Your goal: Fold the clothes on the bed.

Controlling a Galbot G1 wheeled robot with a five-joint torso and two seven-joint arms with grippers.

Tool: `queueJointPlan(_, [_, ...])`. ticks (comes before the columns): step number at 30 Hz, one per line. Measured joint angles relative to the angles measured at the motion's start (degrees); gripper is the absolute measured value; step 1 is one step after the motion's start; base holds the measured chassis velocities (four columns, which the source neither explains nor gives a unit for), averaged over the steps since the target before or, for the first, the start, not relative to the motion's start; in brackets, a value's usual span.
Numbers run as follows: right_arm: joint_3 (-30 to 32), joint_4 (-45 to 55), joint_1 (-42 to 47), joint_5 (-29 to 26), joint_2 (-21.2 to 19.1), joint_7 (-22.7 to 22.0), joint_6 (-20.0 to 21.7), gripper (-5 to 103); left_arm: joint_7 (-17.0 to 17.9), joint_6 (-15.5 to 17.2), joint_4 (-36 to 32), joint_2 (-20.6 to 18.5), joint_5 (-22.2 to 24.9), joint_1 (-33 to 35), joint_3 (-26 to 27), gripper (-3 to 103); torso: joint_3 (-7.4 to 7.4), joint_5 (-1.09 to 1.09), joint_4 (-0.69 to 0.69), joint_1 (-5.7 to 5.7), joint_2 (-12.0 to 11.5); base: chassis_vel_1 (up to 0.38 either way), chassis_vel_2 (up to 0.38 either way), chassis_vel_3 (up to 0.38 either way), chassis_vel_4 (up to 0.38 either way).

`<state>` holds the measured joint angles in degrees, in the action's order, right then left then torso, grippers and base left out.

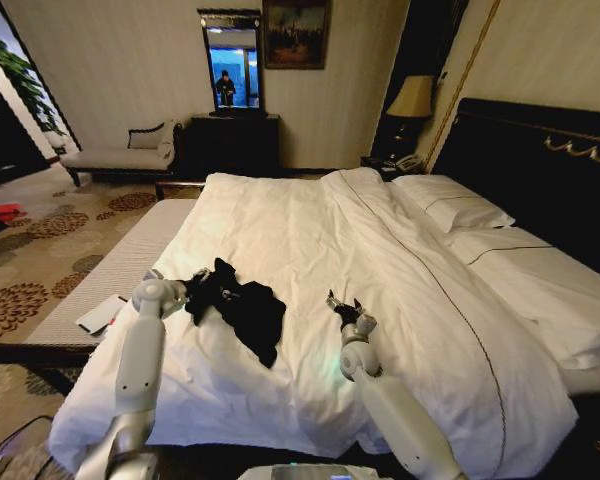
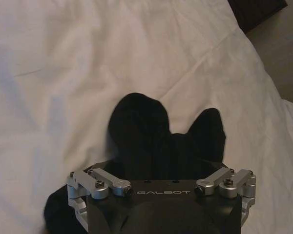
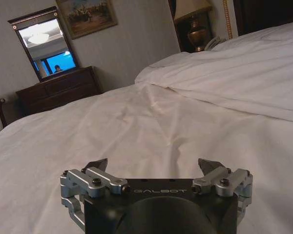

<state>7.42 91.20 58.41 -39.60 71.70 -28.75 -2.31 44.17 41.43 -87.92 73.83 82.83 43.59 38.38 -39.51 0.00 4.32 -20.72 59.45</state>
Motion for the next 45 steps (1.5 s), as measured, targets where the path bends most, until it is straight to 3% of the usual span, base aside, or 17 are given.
queueJointPlan(4, [-0.21, -0.23, -0.13, 0.09, 0.11, 0.0, -0.05, 100, -0.3, -0.13, 0.42, -0.14, -0.94, 0.5, 0.57, 96, 0.0, -0.01, 0.0, 0.0, 0.0, 0.0, 0.0, 0.0, 0.0])
queueJointPlan(7, [-0.53, -0.48, -0.29, 0.14, 0.38, 0.0, -0.07, 100, -0.93, -0.25, 0.92, -0.15, -1.66, 0.7, 0.94, 81, 0.0, 0.0, 0.01, 0.0, 0.0, 0.0, 0.0, 0.0, 0.0])
queueJointPlan(10, [-0.71, -0.55, -0.32, 0.2, 0.44, -0.01, -0.08, 100, -1.21, -0.33, 1.27, -0.11, -1.87, 0.73, 1.09, 75, 0.0, 0.0, 0.01, -0.01, 0.0, 0.0, 0.0, 0.0, 0.0])
queueJointPlan(13, [-0.81, -0.68, -0.32, 0.27, 0.48, -0.02, -0.09, 100, -1.52, -0.46, 2.08, 0.04, -2.18, 0.47, 1.16, 58, 0.0, 0.0, 0.01, 0.0, 0.0, 0.0, 0.0, 0.0, 0.0])
queueJointPlan(19, [-0.79, -0.72, -0.24, 0.36, 0.5, -0.05, -0.12, 100, -1.76, -0.54, 2.56, 0.31, -2.56, 0.06, 0.97, 42, 0.0, -0.01, 0.02, 0.0, 0.0, 0.0, 0.0, 0.0, 0.0])
queueJointPlan(22, [-0.61, -0.76, -0.12, 0.49, 0.49, -0.06, -0.16, 100, -1.78, -0.55, 2.57, 0.24, -2.65, 0.05, 0.88, 25, 0.0, -0.01, 0.02, 0.0, 0.0, 0.0, 0.0, 0.0, 0.0])
queueJointPlan(24, [-0.58, -0.84, -0.12, 0.49, 0.48, -0.09, -0.17, 100, -1.79, -0.56, 2.56, 0.08, -2.67, 0.09, 0.88, 25, 0.0, -0.01, 0.02, 0.0, 0.0, 0.0, 0.0, 0.0, 0.0])
queueJointPlan(28, [-1.34, -0.78, -0.78, -1.53, 0.13, -0.24, -0.17, 100, -1.77, -0.56, 1.35, -0.88, -2.56, 1.24, 1.3, 4, 0.0, 0.0, 0.03, 0.0, 0.0, 0.0, 0.0, 0.0, 0.0])
queueJointPlan(35, [-5.3, -1.3, -5.4, -8.48, -1.61, 2.06, -0.27, 100, -1.77, -0.48, -2.36, -1.89, -2.5, 6.64, 2.99, 0, 0.0, -0.01, 0.0, 0.0, 0.0, 0.0, 0.0, 0.0, 0.0])
queueJointPlan(38, [-10.57, -4.03, -12.02, -14.64, -3.03, 6.23, -1.31, 100, -2.35, -0.45, -4.01, -1.66, -2.97, 9.84, 4.24, 0, 0.0, -0.01, 0.01, 0.0, 0.0, 0.0, 0.0, 0.0, 0.0])
queueJointPlan(45, [-20.15, -9.08, -22.85, -21.7, -1.49, 12.36, -1.76, 100, -2.79, -0.48, -5.73, -1.1, -3.11, 12.11, 5.21, 0, -0.01, -0.01, 0.0, -0.01, -0.01, 0.0, 0.0, 0.0, 0.0])
